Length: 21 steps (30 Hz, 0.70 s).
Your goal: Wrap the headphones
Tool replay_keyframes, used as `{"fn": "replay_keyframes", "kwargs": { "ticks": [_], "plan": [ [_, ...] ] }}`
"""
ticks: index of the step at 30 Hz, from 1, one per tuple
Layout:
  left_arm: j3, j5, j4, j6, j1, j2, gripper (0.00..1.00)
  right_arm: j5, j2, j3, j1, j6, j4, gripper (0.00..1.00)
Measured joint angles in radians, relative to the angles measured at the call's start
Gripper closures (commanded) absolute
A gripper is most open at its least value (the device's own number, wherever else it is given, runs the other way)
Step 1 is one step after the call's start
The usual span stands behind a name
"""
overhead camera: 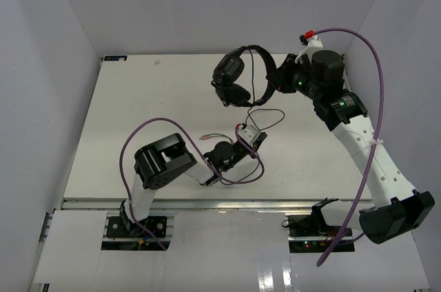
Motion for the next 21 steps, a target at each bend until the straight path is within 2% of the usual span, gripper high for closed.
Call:
{"fn": "replay_keyframes", "kwargs": {
  "ticks": [8, 14, 21],
  "plan": [
    [-0.052, 0.076, 0.002, -0.003, 0.003, -0.009, 1.00, 0.019, 0.000, -0.015, 0.000, -0.013, 0.000, 0.92],
    [-0.052, 0.188, -0.057, -0.010, -0.006, -0.025, 1.00, 0.052, 0.004, -0.015, -0.001, -0.036, 0.000, 0.92],
    [-0.086, 0.223, -0.124, -0.015, -0.013, -0.025, 1.00, 0.079, 0.006, -0.014, -0.012, -0.072, 0.000, 0.92]
  ]
}}
